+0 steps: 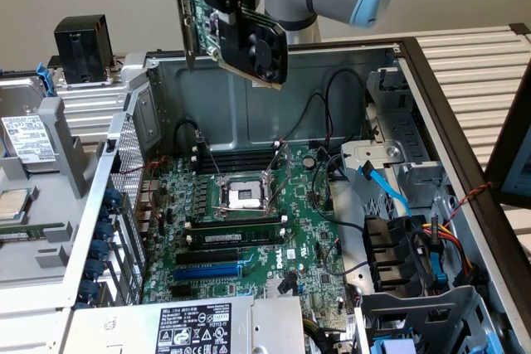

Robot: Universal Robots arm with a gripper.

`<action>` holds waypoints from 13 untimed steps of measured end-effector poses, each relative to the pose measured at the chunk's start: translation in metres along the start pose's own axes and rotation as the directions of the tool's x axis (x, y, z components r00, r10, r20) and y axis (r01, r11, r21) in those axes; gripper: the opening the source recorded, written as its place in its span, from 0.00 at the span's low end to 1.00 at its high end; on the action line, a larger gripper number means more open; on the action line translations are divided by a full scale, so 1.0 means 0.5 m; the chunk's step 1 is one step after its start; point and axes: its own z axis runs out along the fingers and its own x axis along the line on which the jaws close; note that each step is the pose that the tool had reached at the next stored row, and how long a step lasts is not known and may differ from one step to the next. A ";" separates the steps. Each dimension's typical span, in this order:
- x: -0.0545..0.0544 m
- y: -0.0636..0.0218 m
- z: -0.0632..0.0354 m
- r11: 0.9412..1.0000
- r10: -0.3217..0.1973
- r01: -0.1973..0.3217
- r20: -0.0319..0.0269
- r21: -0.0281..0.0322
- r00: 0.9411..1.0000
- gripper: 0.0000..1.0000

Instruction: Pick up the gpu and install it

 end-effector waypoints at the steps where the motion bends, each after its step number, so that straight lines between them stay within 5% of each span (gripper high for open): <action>1: 0.000 0.000 0.000 1.000 -0.019 0.019 0.000 0.000 1.000 0.27; 7: 0.000 0.000 0.003 0.992 -0.127 0.127 -0.002 0.002 0.992 0.27; 13: 0.000 0.000 0.006 0.972 -0.235 0.235 -0.003 0.003 0.972 0.27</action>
